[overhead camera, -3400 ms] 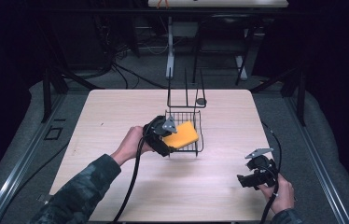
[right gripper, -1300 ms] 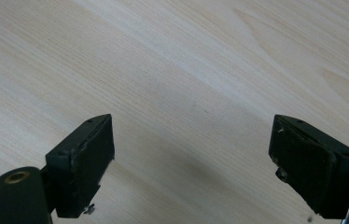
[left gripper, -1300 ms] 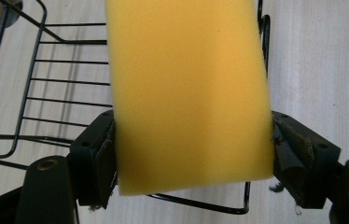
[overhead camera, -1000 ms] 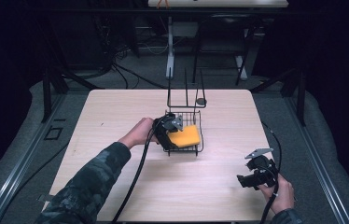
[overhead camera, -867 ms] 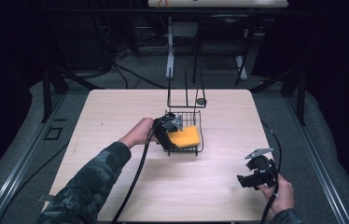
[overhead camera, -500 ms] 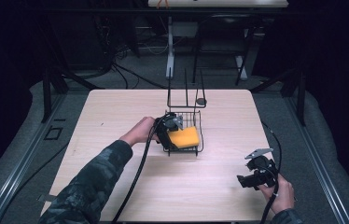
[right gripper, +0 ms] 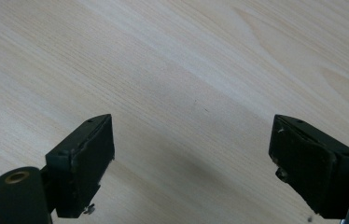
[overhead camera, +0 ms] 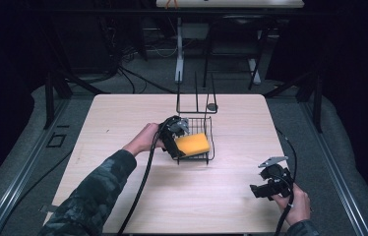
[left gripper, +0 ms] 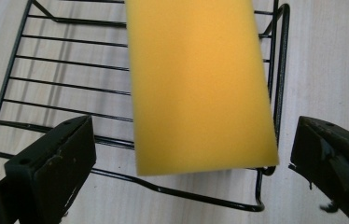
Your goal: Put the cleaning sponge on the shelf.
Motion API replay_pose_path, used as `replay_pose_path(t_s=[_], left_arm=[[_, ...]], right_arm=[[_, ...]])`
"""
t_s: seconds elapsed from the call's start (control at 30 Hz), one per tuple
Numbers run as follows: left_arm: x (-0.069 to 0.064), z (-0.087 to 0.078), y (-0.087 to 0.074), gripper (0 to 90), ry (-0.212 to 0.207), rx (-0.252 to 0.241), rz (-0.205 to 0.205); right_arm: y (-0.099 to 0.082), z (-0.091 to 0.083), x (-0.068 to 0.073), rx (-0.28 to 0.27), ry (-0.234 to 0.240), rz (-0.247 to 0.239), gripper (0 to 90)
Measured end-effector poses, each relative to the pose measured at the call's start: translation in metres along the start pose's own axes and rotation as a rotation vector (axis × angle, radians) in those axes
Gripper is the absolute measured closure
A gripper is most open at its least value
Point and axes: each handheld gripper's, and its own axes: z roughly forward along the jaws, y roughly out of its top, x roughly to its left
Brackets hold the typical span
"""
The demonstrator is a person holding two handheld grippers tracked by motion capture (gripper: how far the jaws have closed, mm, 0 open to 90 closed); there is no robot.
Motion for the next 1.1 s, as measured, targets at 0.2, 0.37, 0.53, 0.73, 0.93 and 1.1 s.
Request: replay_pose_path(t_s=[0.2,0.37,0.53,0.73,0.93,1.1], left_arm=[[-0.003,-0.013,-0.006,0.4,0.024,-0.027,-0.034],[-0.01,-0.026,-0.012,0.5,0.055,-0.051,-0.048],[-0.012,-0.04,-0.02,0.5,0.086,-0.074,-0.115],[-0.023,-0.057,-0.033,0.5,0.155,-0.103,-0.185],[-0.034,-0.077,-0.05,0.5,0.2,-0.145,-0.301],[-0.048,-0.087,-0.065,0.5,0.225,-0.157,-0.345]], right_arm=[[0.0,-0.001,0.001,0.003,-0.001,-0.002,13.6],[0.001,-0.001,0.001,0.003,0.0,-0.002,13.6],[0.001,-0.001,0.001,0.004,-0.003,-0.003,13.6],[0.0,-0.001,0.002,0.004,-0.003,0.001,13.6],[0.0,0.0,0.003,-0.001,-0.004,-0.005,13.7],[0.001,-0.001,0.003,0.004,-0.001,-0.007,13.7]])
